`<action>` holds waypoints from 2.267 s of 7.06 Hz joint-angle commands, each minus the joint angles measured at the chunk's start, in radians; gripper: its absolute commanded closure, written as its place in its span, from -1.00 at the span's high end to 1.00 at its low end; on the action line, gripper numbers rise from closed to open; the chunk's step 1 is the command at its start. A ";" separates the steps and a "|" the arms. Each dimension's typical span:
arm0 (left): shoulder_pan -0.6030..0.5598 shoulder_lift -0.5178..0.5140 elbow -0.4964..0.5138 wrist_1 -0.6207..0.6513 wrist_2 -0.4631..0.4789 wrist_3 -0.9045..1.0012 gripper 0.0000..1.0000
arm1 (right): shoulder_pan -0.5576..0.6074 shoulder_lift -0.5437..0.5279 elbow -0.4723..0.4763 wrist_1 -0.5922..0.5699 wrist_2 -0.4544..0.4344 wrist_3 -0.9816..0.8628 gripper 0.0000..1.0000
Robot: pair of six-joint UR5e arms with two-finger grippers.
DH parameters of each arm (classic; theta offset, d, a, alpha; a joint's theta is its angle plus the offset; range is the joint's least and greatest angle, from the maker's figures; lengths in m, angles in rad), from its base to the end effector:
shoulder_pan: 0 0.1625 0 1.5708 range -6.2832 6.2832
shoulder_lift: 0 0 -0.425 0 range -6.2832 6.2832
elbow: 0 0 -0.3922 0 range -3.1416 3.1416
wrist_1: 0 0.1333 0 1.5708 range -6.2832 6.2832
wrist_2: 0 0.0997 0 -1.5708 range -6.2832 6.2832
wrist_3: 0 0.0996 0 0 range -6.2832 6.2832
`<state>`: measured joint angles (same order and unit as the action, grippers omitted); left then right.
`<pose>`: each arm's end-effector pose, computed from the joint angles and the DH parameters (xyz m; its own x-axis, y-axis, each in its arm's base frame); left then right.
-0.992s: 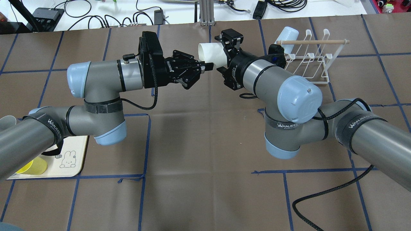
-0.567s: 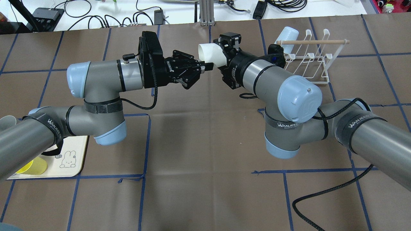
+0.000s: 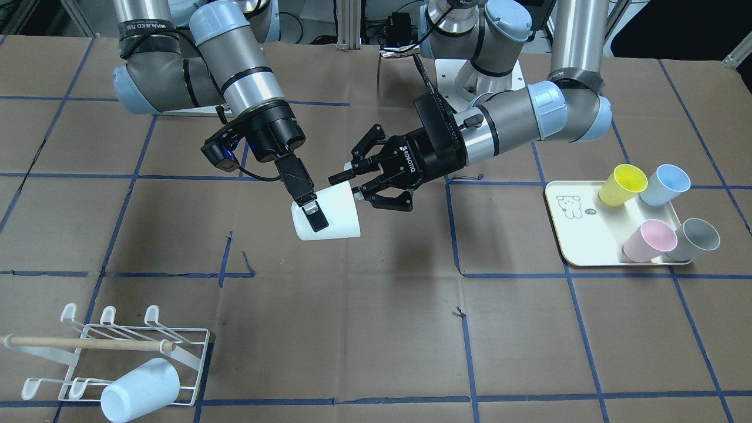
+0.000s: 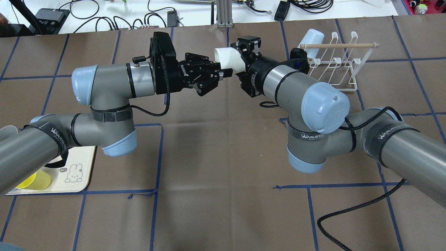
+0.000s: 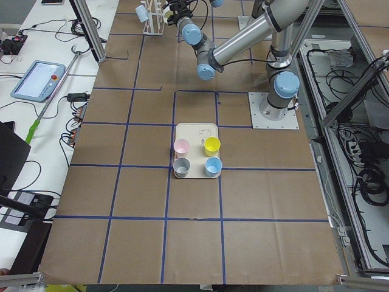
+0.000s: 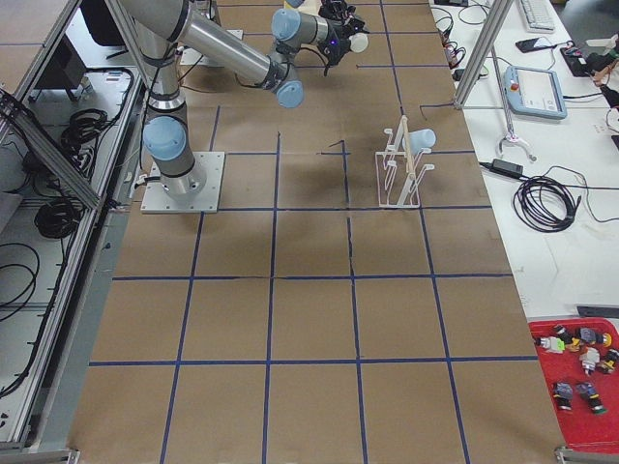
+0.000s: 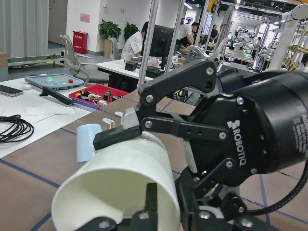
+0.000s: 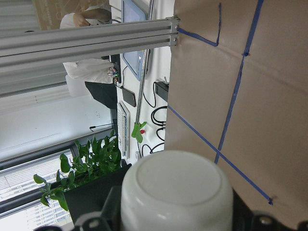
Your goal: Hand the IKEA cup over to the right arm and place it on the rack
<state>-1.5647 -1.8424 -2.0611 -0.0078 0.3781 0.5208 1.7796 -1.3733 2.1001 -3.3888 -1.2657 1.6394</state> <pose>-0.2229 -0.4949 0.3472 -0.3258 0.9232 0.2037 0.1820 0.2727 -0.9447 0.2647 -0.4619 0.3632 -0.0352 0.4818 -0.8756 0.8824 0.4264 0.1991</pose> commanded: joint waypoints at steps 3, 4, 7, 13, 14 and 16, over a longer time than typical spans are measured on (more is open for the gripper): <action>0.017 0.032 -0.001 0.002 -0.005 -0.077 0.96 | 0.000 0.006 -0.005 -0.003 -0.001 -0.003 -0.25; 0.065 0.044 -0.008 0.000 -0.016 -0.081 0.97 | -0.017 0.008 -0.009 -0.003 -0.001 -0.004 -0.25; 0.239 0.045 -0.010 0.003 -0.090 -0.082 0.97 | -0.176 0.019 -0.034 -0.009 0.002 -0.248 -0.27; 0.220 -0.001 0.157 -0.252 0.665 -0.231 0.97 | -0.475 0.097 -0.135 -0.009 0.000 -1.691 -0.60; 0.159 0.005 0.218 -0.435 0.850 -0.252 0.98 | -0.512 0.144 -0.188 -0.006 -0.004 -1.790 -0.60; 0.040 0.017 0.373 -0.844 1.074 -0.403 0.99 | -0.542 0.255 -0.308 -0.011 -0.009 -1.886 -0.60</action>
<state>-1.4620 -1.8327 -1.7804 -0.6049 1.3237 0.2003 1.2567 -1.1801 1.8575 -3.3984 -1.2707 -0.1877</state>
